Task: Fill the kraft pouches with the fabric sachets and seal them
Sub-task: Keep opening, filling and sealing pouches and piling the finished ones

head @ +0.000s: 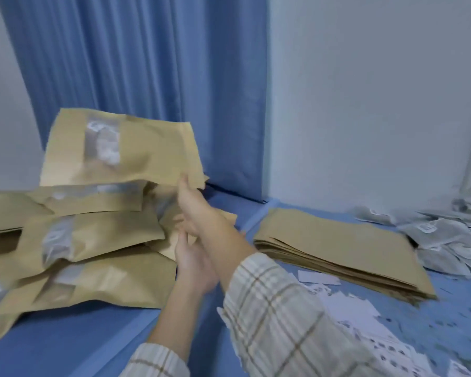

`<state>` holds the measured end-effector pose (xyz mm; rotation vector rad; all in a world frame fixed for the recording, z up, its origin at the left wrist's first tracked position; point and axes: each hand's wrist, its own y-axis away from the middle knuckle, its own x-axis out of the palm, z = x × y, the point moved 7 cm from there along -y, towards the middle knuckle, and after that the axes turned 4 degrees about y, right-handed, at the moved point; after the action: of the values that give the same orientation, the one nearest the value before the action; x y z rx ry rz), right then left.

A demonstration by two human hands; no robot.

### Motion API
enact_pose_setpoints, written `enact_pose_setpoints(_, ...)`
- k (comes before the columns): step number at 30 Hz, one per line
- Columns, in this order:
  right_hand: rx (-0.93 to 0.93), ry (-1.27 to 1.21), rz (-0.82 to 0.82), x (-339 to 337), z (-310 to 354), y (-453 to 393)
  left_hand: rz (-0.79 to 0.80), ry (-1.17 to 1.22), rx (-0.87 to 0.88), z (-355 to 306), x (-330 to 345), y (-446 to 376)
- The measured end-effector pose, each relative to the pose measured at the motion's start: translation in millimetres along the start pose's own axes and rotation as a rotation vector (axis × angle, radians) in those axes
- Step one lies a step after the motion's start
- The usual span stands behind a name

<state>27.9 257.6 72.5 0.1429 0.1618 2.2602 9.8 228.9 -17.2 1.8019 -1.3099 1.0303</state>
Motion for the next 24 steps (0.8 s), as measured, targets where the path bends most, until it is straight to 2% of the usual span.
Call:
enact_pose_setpoints(4,-0.086,0.267,-0.097,-35,-32,-17,-0.112,-0.157,-0.024,-8,-17,-8)
enact_pose_setpoints(8,-0.186,0.548,-0.330,-110,-67,-21,-0.163,-0.339,-0.123,32,-15,-10)
enact_pose_setpoints(12,-0.243,1.116,-0.635,-197,-92,-4,-0.216,-0.352,-0.229,74,-17,-19)
enact_pose_setpoints(15,-0.081,1.461,-0.692,-251,-110,2,-0.225,-0.358,-0.273,95,-18,-27)
enact_pose_setpoints(19,0.129,1.514,-0.643,-292,-137,6,-0.223,-0.340,-0.295,116,-11,-31)
enact_pose_setpoints(20,0.112,1.542,-0.642,-293,-138,9,-0.222,-0.330,-0.300,120,-9,-31)
enact_pose_setpoints(22,-0.041,1.661,-0.666,-284,-133,17,-0.223,-0.314,-0.309,130,-6,-31)
enact_pose_setpoints(24,-0.354,1.761,-0.738,-266,-118,37,-0.229,-0.292,-0.304,136,-5,-29)
